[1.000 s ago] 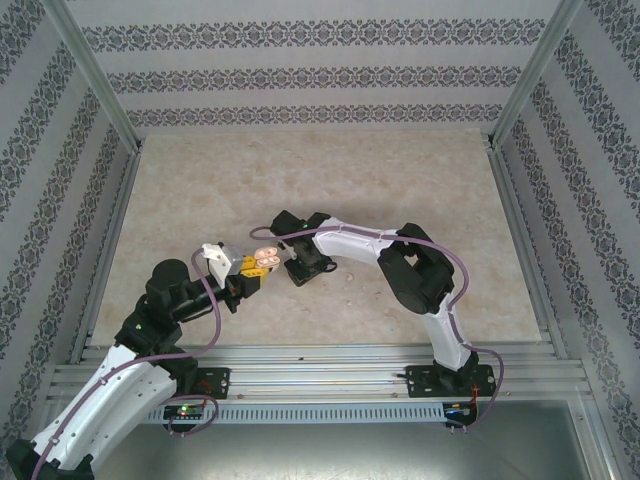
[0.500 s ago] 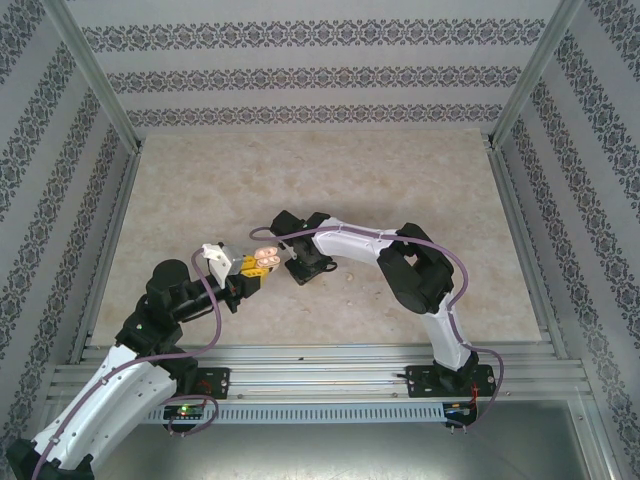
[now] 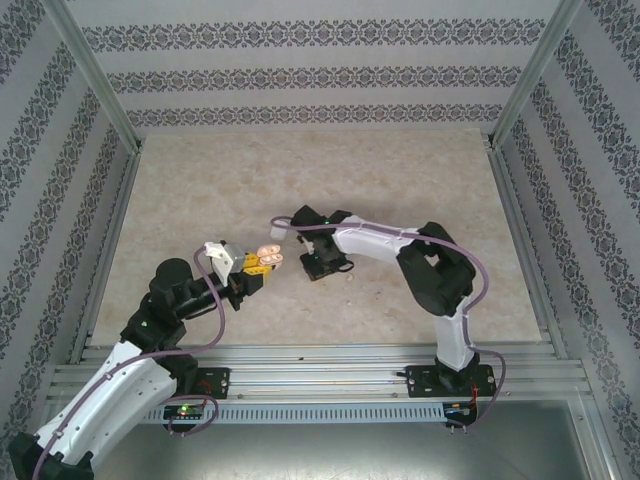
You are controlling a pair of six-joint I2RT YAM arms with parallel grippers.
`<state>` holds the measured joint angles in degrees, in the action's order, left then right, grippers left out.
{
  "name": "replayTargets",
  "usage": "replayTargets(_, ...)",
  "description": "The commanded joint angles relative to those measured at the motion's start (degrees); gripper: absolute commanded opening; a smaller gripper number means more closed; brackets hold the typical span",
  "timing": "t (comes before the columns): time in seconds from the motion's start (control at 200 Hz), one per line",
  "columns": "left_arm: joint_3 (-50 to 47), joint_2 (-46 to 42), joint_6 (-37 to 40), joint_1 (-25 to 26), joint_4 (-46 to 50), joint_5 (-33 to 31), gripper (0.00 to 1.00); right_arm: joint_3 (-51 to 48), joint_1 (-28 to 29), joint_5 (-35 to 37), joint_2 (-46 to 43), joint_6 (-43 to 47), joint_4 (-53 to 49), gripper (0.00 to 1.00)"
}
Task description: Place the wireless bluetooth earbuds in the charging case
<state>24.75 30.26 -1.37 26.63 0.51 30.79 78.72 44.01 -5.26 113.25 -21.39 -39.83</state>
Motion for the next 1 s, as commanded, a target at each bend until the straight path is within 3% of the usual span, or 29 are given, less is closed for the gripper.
replayTargets(0.0, -1.1, 0.8, -0.5, 0.5, -6.6, 1.7, 0.00, -3.7, -3.4, -5.1, -8.0, -6.6, 4.8, 0.22)
replayTargets(0.365, -3.9, 4.9, 0.9, 0.5, -21.4, -0.6, 0.00, -9.5, -9.0, -13.6, -27.1, -14.5, 8.9, 0.23)
replayTargets(0.744, -3.2, 15.7, 3.5, 0.5, -39.0, -6.8, 0.00, -14.4, -7.5, -13.9, -47.0, -29.9, 17.4, 0.26)
replayTargets(0.994, -2.3, 23.6, 2.5, 0.5, -49.7, -8.1, 0.00, -16.3, -2.7, -12.7, -48.4, -39.3, 26.6, 0.27)
